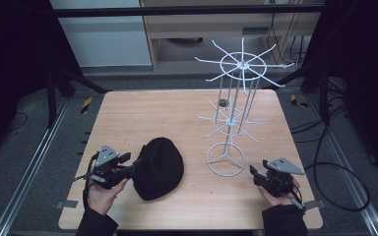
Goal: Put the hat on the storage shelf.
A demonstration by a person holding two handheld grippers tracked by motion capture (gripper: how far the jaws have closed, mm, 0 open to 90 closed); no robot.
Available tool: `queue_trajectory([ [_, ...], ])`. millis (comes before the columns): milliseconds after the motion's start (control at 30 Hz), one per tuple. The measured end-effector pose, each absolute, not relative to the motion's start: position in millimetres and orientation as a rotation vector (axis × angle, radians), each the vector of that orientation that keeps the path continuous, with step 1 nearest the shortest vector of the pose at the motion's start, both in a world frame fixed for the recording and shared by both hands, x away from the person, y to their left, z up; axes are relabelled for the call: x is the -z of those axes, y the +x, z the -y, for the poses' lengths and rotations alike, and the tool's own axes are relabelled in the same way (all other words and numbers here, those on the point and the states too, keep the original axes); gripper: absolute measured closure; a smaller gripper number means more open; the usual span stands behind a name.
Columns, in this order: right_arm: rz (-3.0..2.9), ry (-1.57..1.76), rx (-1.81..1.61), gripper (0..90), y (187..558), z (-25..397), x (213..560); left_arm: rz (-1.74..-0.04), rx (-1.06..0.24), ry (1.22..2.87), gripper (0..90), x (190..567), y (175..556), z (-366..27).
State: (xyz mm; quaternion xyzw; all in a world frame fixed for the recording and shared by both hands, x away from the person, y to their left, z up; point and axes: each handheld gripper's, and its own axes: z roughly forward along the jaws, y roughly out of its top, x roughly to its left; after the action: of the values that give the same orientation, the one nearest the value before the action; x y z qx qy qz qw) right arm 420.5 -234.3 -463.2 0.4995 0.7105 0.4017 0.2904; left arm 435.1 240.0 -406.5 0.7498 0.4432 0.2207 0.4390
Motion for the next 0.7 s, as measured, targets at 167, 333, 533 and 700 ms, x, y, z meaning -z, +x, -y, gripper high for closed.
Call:
queue_trajectory([
  [167,-1.893,1.340,-1.053,44.0,423.7,240.4,465.2,-1.079,-0.531,1.869,48.4,399.0,440.4,-226.9],
  [333,-1.893,1.344,-1.034,43.3,425.6,244.1,466.4,-1.077,-0.526,1.896,48.2,398.8,448.4,-211.8],
  [533,-1.900,1.359,-1.026,42.8,427.5,244.6,467.5,-1.082,-0.537,1.932,48.9,401.8,460.6,-195.8],
  [700,-1.916,1.357,-1.014,42.4,429.2,243.7,469.3,-1.107,-0.522,1.974,50.4,408.2,468.5,-187.4],
])
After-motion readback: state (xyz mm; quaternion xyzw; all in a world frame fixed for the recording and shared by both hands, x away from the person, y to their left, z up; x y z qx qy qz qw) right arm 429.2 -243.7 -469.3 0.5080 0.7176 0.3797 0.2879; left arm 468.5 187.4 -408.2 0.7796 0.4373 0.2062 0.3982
